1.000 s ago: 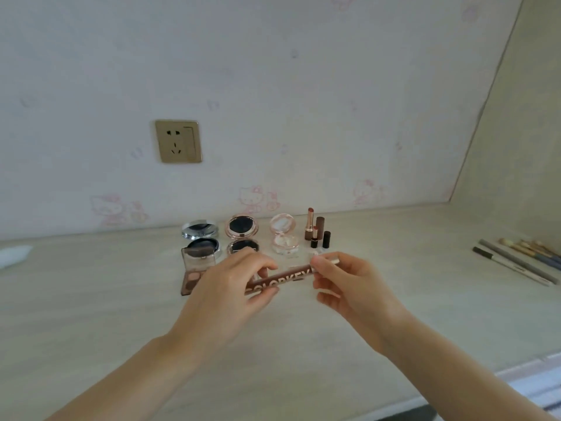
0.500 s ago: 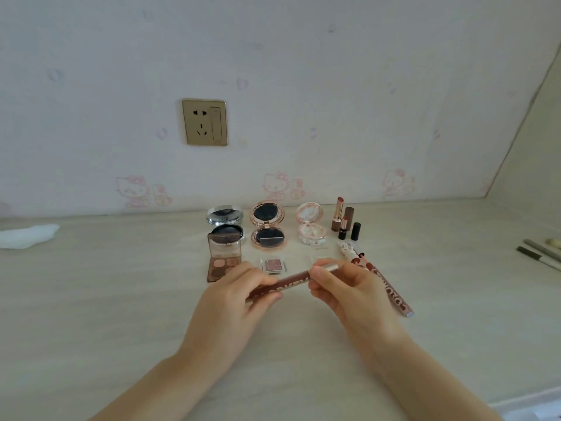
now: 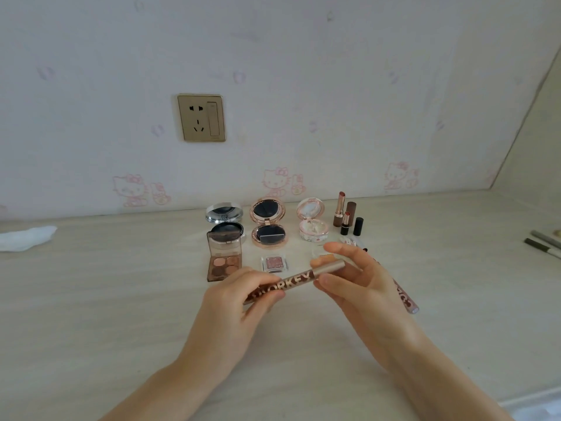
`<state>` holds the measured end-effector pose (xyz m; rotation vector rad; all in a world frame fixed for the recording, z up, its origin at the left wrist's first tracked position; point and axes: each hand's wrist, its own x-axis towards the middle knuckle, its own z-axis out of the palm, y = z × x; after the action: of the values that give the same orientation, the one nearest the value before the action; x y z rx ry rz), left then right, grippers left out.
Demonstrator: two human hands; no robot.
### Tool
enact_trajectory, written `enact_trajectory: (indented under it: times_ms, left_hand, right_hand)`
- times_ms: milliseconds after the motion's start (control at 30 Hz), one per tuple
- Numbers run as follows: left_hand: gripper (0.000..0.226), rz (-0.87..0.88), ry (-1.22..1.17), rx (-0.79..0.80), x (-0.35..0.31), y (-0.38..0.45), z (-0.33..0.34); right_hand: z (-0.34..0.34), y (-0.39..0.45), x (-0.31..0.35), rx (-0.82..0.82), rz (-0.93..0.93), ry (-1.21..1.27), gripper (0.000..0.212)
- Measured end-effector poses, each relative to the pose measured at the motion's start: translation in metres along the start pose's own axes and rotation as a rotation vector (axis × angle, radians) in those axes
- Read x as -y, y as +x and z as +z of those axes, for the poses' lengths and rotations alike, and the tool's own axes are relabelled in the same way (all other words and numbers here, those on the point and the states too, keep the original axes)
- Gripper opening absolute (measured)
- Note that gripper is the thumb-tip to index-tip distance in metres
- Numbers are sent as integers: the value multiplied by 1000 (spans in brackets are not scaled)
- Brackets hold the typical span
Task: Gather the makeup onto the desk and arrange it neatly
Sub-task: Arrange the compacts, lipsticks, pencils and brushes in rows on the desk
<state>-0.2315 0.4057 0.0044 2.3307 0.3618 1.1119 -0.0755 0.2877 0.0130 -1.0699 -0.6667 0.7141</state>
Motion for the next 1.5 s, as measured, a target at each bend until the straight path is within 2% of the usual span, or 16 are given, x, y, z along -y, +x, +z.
enact_trajectory:
  times_ms: [100, 233, 367, 433, 533, 667, 767, 867, 1000, 1100, 1233, 1300, 1400, 1500]
  left_hand:
    - [16, 3, 9, 6, 0, -1, 2]
    - [13, 4, 11, 17, 0, -1, 3]
    - [13, -9, 2, 11, 2, -2, 2]
    - [10, -10, 6, 3, 3, -2, 2]
    - [11, -3, 11, 4, 3, -3, 3]
    - [10, 4, 5, 9, 3, -2, 3]
    - [12, -8, -1, 1, 4, -2, 2]
    - [15, -15, -5, 4, 3, -2, 1]
    - [14, -9, -11, 12, 3, -2, 1]
    - [15, -22, -13, 2, 3, -1, 1]
    - [14, -30, -16, 9, 3, -2, 1]
    - [13, -24, -28, 21, 2, -3, 2]
    - [13, -26, -35, 17, 2, -3, 2]
    - [12, -36, -38, -1, 3, -2, 1]
  right_hand:
    - [4, -2, 3, -26, 20, -35, 39]
    - [1, -1, 1, -93, 33, -103, 13]
    - [-2, -1, 2, -49, 37, 9, 34]
    - [0, -2, 2, -17, 27, 38, 37]
    - [1, -2, 2, -64, 22, -20, 39]
    - [-3, -1, -1, -79, 14, -4, 22]
    - [-4, -2, 0, -43, 9, 77, 32]
    - [0, -2, 4, -52, -2, 27, 39]
    - [-2, -1, 0, -67, 15, 25, 23]
    - [-3, -2, 2, -34, 18, 105, 30]
    - [1, -2, 4, -64, 25, -4, 41]
    - [-1, -2, 1, -109, 39, -38, 37]
    - [-3, -1, -1, -81, 37, 4, 17]
    - [-4, -2, 1, -43, 21, 55, 29]
